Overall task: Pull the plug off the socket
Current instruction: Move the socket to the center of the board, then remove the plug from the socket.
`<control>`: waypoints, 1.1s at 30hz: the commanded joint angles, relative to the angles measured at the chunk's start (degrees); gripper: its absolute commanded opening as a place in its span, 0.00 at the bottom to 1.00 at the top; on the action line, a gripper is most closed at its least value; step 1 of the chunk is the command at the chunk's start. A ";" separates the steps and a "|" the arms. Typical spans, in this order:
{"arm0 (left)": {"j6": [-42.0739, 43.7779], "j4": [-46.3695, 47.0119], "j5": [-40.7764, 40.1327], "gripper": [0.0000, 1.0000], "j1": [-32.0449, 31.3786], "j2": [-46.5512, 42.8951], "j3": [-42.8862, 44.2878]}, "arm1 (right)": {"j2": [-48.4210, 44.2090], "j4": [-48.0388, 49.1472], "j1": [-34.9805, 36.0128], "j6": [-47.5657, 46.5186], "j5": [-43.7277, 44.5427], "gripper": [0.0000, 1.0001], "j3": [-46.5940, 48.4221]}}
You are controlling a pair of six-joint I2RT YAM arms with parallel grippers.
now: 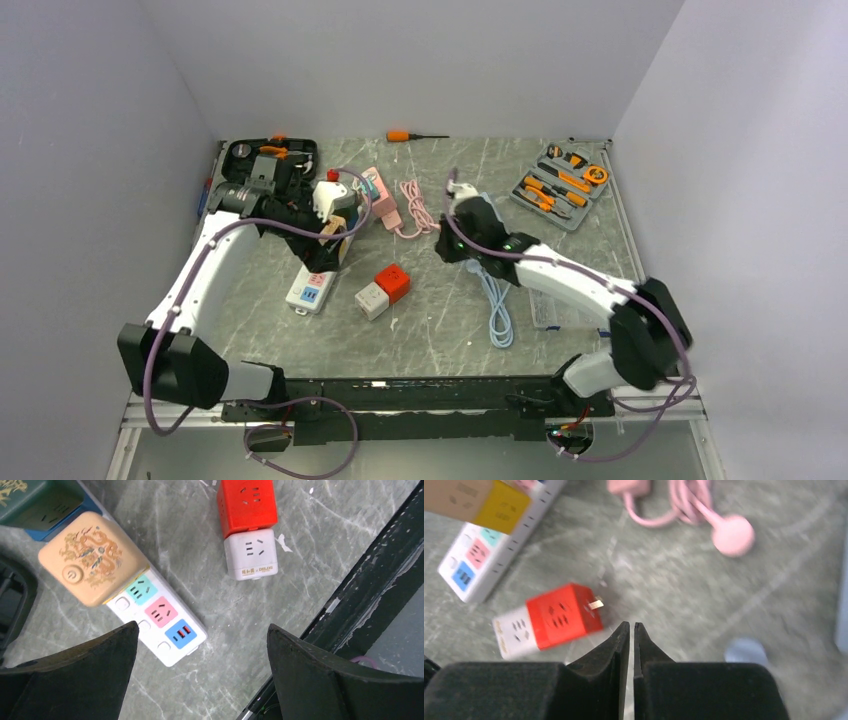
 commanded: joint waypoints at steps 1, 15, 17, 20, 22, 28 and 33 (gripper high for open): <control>1.73 1.32 -4.03 0.99 0.04 -5.89 -1.33 | 11.67 6.36 1.89 -6.88 -7.34 0.08 11.45; 0.76 4.62 -10.87 0.99 0.04 -10.93 -4.16 | 33.51 8.89 9.52 -12.88 -4.87 0.11 25.81; 0.51 5.47 -11.63 0.99 0.04 -11.50 -4.10 | 34.13 9.16 9.99 -12.85 -4.09 0.10 24.62; 0.08 5.75 -11.65 0.99 0.04 -11.33 -3.50 | 33.40 9.15 10.32 -12.19 -3.66 0.07 21.81; 0.02 5.49 -11.57 0.99 0.04 -10.89 -3.16 | 31.42 10.97 10.51 -11.89 -3.31 0.06 19.13; 0.89 6.01 -10.00 0.99 0.05 -11.40 -4.35 | 24.68 11.97 11.34 -10.50 -1.12 0.06 10.51; 1.63 6.20 -8.15 0.99 0.04 -12.25 -4.89 | 20.15 13.42 12.08 -9.02 0.55 0.16 4.64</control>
